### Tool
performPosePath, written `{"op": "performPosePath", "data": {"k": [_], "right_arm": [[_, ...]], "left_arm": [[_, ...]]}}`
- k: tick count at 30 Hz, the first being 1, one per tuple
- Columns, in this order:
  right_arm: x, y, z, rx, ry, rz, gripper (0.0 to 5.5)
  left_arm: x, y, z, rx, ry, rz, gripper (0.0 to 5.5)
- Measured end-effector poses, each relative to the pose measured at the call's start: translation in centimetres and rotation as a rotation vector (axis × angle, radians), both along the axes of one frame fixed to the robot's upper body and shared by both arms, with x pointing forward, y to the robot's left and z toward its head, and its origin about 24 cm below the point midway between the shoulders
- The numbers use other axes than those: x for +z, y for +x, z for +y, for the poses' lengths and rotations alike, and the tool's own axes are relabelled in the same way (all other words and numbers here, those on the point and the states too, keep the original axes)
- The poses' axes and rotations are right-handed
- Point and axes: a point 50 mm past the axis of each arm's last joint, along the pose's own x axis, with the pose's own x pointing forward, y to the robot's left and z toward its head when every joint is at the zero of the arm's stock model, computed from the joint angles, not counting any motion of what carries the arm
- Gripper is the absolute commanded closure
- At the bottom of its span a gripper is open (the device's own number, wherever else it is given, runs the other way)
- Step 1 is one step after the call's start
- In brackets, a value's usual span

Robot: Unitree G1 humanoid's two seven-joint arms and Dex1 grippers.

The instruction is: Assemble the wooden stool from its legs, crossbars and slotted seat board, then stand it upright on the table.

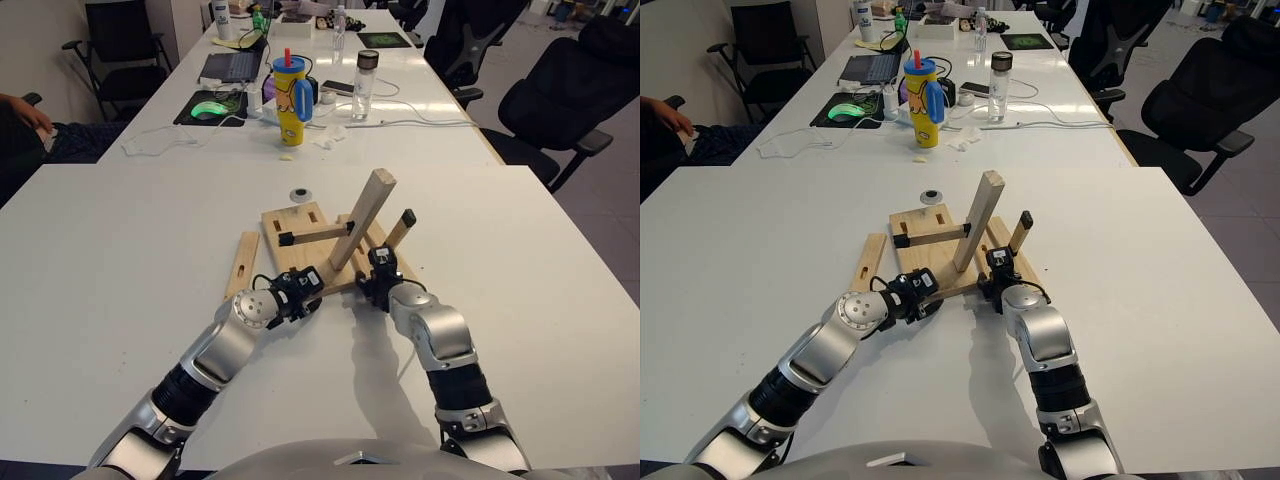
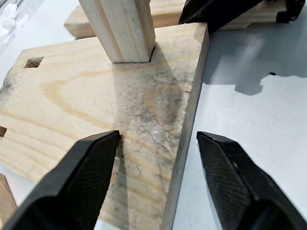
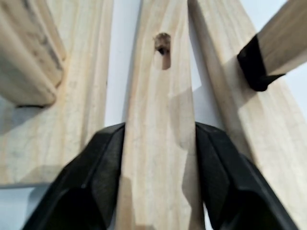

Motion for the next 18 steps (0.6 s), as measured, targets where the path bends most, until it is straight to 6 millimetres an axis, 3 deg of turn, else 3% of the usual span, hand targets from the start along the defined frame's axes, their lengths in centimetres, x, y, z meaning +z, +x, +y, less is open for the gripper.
{"op": "performPosePath", "data": {"k": [6,12,15,18], "right_arm": [[0.2,0.5,0.0,0.061,-0.044,-0.149,3.45],[2.9,1.4,-0.9,0.006,0.089,-0.347,3.45],[6.3,1.7,-1.9,-0.03,0.19,-0.519,3.45],[9.8,1.6,-2.6,-0.016,0.269,-0.656,3.45]], "left_arm": [[0.2,0.6,1.1,-0.072,-0.004,-0.082,2.51],[1.2,-0.3,2.8,-0.184,-0.021,-0.085,2.51],[1.6,-2.0,3.1,-0.246,-0.101,0.02,2.51],[2.3,-2.8,3.5,-0.254,-0.209,0.122,2.16]]}}
